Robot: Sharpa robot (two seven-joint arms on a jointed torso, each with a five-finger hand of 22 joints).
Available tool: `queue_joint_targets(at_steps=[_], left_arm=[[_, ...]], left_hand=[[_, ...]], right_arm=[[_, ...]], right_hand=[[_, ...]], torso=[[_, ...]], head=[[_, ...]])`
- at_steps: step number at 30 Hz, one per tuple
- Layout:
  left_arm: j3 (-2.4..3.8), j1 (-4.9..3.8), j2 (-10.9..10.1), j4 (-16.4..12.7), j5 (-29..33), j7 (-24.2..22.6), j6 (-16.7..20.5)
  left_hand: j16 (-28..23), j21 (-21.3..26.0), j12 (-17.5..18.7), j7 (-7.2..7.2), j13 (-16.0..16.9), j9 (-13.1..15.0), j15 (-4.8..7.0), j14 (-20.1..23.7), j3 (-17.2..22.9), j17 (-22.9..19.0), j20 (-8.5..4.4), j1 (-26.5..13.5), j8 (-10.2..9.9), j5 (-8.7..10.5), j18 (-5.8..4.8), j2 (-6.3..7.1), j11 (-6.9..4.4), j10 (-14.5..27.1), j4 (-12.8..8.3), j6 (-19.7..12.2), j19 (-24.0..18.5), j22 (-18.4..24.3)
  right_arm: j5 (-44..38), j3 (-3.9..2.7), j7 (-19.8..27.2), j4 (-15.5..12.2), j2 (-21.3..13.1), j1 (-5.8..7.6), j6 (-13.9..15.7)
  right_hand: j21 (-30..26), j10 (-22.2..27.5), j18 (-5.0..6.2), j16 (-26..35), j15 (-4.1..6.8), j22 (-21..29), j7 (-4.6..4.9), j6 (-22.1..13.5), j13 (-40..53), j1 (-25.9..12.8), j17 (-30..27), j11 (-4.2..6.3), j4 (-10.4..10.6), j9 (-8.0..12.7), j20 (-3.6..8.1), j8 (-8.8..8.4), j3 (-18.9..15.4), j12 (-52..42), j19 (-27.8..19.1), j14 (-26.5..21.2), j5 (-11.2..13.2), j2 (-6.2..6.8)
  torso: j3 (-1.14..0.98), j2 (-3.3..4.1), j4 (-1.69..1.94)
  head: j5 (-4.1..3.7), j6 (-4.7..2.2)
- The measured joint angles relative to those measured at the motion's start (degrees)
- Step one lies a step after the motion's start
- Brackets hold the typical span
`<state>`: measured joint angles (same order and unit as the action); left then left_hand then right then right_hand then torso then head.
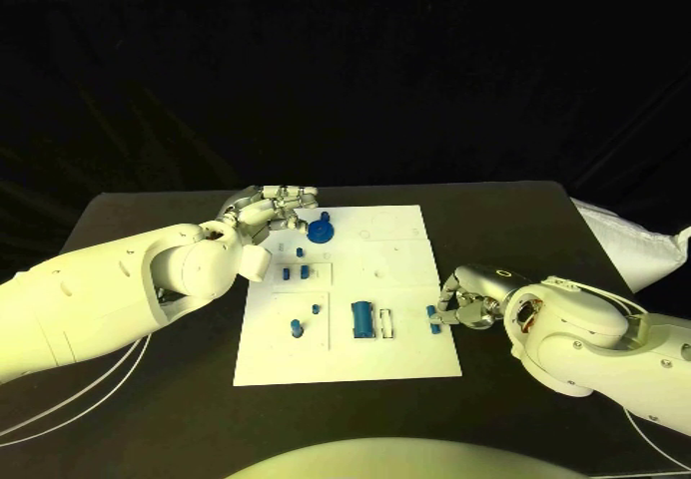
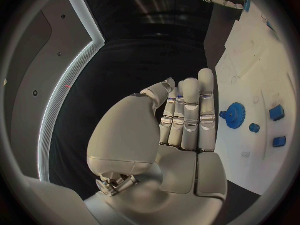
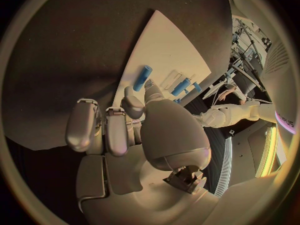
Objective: Assemble the parts on the task board
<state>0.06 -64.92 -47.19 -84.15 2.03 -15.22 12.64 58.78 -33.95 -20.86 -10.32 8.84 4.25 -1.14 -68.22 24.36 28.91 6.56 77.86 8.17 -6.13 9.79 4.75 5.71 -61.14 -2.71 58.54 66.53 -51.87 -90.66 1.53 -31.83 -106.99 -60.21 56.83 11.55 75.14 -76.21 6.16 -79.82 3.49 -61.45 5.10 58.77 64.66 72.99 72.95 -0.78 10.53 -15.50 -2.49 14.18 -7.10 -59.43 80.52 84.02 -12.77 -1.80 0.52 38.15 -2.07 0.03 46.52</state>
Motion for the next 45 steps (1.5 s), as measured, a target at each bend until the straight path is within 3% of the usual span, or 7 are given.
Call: queue_joint_targets(at_steps=[9, 15, 23, 34, 45], left_arm=[[0.0, 0.02, -0.05, 0.02, 0.0, 0.04, -0.04], [0.0, 0.04, -0.04, 0.05, 0.0, 0.07, -0.08], [0.0, 0.06, -0.03, 0.09, 0.0, 0.11, -0.13], [0.0, 0.07, -0.02, 0.15, 0.0, 0.21, -0.21], [0.0, 0.07, 0.05, 0.21, 0.0, 0.38, -0.32]], left_hand=[[0.0, 0.0, 0.0, 0.0, 0.03, 0.0, 0.0, 0.0, 0.0, 0.0, 0.0, 0.0, 0.0, 0.0, 0.0, 0.0, 0.0, 0.0, 0.0, 0.0, 0.0, 0.0], [0.0, 0.0, 0.0, 0.0, 0.03, 0.0, 0.0, 0.0, 0.0, 0.01, 0.0, 0.0, 0.0, 0.0, 0.0, 0.0, 0.0, 0.0, 0.0, 0.0, 0.0, -0.01], [0.0, 0.0, 0.0, 0.0, 0.02, 0.0, 0.0, 0.0, 0.0, 0.01, 0.0, 0.0, 0.0, 0.0, 0.0, 0.0, 0.0, 0.0, 0.0, 0.0, 0.0, -0.01], [0.0, 0.0, 0.0, 0.0, 0.02, 0.0, 0.0, 0.0, 0.0, 0.01, 0.0, 0.0, 0.0, 0.0, 0.0, 0.0, 0.0, 0.0, 0.0, 0.0, 0.0, -0.01], [0.0, 0.0, -0.34, 0.0, 0.01, 0.0, 0.0, 0.0, -0.32, -0.07, 0.0, 0.0, 0.22, 0.0, 0.0, 0.0, 0.21, 0.21, -0.01, -0.42, 0.0, 0.07]], right_arm=[[-0.8, -0.05, -0.58, 0.38, 0.76, -0.22, -1.57], [-1.55, -0.21, -0.65, 0.62, 1.97, -0.53, -2.13], [-3.08, -0.45, -0.68, 1.13, 3.12, -0.62, -3.46], [-7.89, -0.7, -0.35, 1.24, 4.08, -0.46, -7.39], [-11.51, -0.81, -0.23, 1.23, 4.9, -0.25, -10.58]], right_hand=[[0.0, 0.01, 0.0, 0.0, 0.0, -0.13, -0.17, 0.58, 0.0, 0.04, 0.0, 0.01, 0.14, -0.21, 0.0, 0.02, 0.17, 0.0, 0.0, 0.0, -0.22, 0.02], [0.0, 0.3, 0.0, 0.0, 0.0, -0.25, -0.43, 0.84, 0.0, 4.32, 0.0, 0.3, -1.69, -0.42, 0.0, 0.24, 2.33, 0.28, 0.0, 0.0, 0.51, -0.38], [0.0, 0.5, 0.0, 0.0, 0.43, -0.39, -0.32, 1.13, -0.21, 6.26, 0.18, 0.5, -2.88, -0.69, 0.22, 0.29, 4.31, 0.65, -0.22, 0.0, 1.79, -0.39], [0.0, 0.77, 0.0, 0.0, 0.42, -0.65, -0.68, 1.53, -0.86, 8.51, 0.43, 0.76, -4.7, -0.68, 0.22, -0.12, 7.54, 1.88, -0.21, 0.0, 3.05, -0.01], [0.0, 0.8, 0.0, 0.0, 0.41, -0.75, -0.85, 2.08, -1.13, 8.77, 0.54, 0.79, -4.45, -0.64, 0.22, -0.22, 8.4, 2.09, -0.21, 0.01, 3.17, 0.01]], torso=[[-0.01, 0.01, -0.02], [-0.01, 0.01, 0.03], [-0.01, -0.01, 0.04], [0.04, -0.04, 0.04], [0.02, -0.08, -0.03]], head=[[-0.02, 0.17], [-0.03, 0.3], [0.17, 0.47], [0.24, 0.7], [0.18, 0.78]])
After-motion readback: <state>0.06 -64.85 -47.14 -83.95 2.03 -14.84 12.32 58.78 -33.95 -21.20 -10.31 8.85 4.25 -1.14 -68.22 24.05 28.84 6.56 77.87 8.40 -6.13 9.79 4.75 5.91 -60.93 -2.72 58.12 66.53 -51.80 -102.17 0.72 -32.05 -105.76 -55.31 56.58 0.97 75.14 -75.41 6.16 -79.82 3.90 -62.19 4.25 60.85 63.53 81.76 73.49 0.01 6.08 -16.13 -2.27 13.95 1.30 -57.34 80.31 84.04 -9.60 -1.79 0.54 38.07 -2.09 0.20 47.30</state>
